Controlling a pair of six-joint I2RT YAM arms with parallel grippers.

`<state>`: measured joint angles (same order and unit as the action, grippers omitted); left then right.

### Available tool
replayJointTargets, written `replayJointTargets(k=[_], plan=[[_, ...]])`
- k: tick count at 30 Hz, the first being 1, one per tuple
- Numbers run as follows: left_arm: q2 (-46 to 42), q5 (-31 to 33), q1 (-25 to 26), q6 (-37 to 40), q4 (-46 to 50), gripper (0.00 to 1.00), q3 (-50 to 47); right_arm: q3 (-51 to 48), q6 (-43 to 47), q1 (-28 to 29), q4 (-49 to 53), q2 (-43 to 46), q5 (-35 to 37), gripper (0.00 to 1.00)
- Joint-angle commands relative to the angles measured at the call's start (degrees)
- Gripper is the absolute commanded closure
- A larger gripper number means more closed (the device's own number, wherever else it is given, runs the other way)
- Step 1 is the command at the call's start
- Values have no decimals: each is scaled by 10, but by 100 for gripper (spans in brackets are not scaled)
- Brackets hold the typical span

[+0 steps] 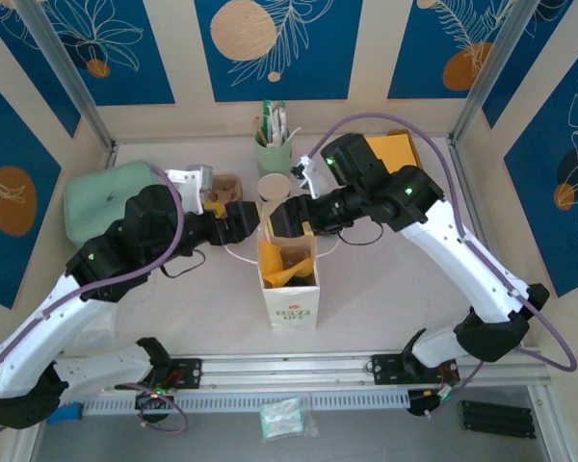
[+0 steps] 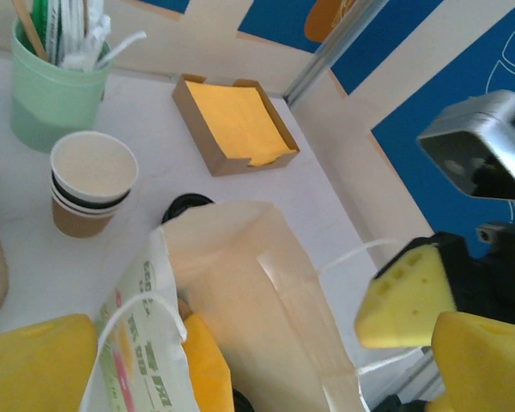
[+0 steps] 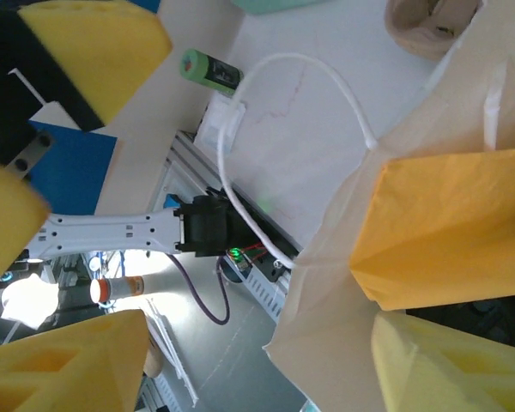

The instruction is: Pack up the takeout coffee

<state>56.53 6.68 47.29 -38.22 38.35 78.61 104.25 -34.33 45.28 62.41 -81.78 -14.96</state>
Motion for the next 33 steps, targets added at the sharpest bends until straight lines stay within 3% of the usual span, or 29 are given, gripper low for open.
replayJointTargets(k=[1,6,13,18,24,33], plan=[[12,27,-22,44,20,1,42,31,4,-9,4,20,6,24],[31,25,-71,73,26,1,82,51,7,-48,5,46,12,1],[49,6,-176,102,16,0,108,27,15,-151,-17,109,4,1],[69,42,-225,139,18,1,119,-33,33,-243,-53,164,53,1],[36,131,-271,206,-64,1,34,-183,66,-323,-162,237,205,1],[-37,196,-318,250,-167,1,-165,-489,57,-454,-418,292,299,1]])
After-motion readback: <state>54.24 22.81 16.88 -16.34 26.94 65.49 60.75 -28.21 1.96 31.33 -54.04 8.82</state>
